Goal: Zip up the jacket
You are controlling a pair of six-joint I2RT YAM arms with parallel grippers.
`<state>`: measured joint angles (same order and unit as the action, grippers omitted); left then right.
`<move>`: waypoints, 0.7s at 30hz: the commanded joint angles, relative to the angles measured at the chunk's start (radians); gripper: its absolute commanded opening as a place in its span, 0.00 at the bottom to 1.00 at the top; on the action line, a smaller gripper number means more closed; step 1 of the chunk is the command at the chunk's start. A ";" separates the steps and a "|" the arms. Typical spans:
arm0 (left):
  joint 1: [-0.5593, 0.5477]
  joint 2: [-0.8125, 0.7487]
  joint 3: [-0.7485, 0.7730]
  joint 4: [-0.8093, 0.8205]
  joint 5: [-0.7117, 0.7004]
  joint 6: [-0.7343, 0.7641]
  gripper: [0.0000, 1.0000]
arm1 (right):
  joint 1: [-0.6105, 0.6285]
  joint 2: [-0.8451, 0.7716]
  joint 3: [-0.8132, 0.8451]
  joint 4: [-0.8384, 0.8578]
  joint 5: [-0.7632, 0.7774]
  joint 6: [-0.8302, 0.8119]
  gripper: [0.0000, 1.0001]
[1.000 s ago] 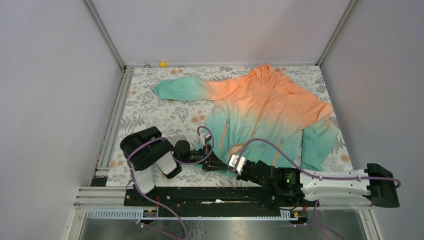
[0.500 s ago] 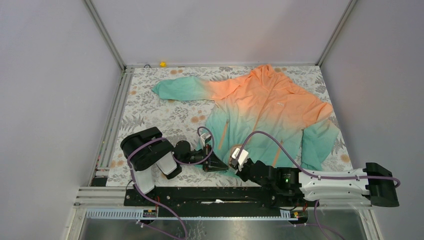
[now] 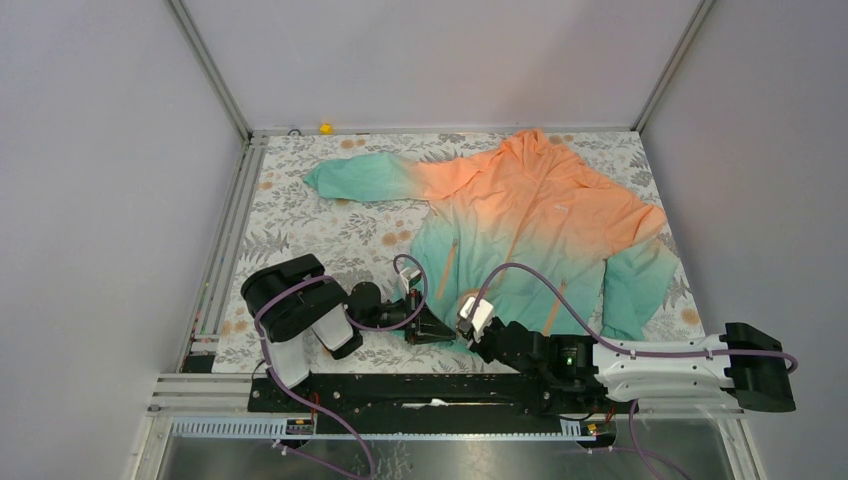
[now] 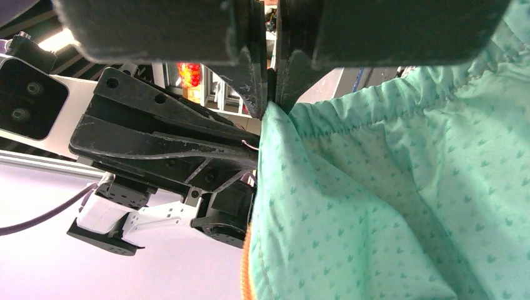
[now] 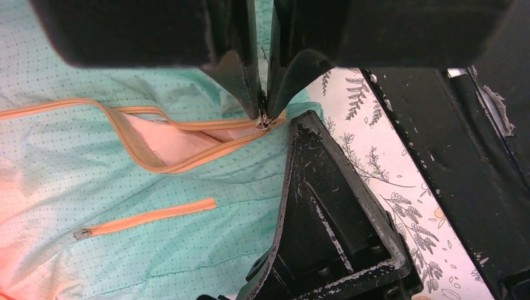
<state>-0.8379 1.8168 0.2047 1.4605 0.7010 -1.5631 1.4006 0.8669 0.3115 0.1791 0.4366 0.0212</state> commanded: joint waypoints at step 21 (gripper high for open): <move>-0.017 0.008 -0.029 0.133 0.009 0.027 0.00 | 0.003 0.016 0.089 -0.041 0.087 0.181 0.01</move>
<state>-0.8406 1.8111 0.1963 1.4662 0.6849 -1.5616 1.4006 0.8879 0.3431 0.1413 0.4763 0.0990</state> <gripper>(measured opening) 0.039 0.092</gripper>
